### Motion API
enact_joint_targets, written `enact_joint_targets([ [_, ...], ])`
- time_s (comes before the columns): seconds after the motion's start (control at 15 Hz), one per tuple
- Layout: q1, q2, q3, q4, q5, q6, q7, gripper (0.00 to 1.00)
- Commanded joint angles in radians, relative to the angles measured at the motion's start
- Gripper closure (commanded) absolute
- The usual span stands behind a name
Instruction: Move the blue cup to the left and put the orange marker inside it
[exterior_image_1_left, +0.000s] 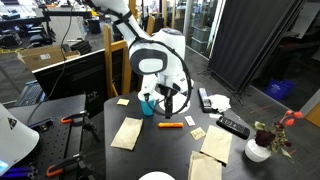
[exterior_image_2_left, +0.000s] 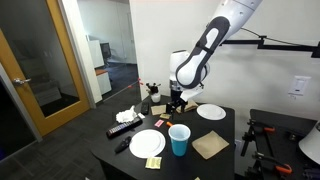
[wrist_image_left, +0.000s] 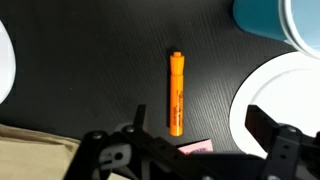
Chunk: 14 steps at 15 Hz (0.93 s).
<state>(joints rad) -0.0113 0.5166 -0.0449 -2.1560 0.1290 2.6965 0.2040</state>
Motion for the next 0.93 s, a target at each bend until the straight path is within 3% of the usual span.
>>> enact_joint_targets([
  [0.0,-0.026,0.054,0.018,0.038,0.034,0.049,-0.019,0.0],
  [0.87,-0.028,0.209,-0.003,0.183,0.017,0.041,-0.007,0.0],
])
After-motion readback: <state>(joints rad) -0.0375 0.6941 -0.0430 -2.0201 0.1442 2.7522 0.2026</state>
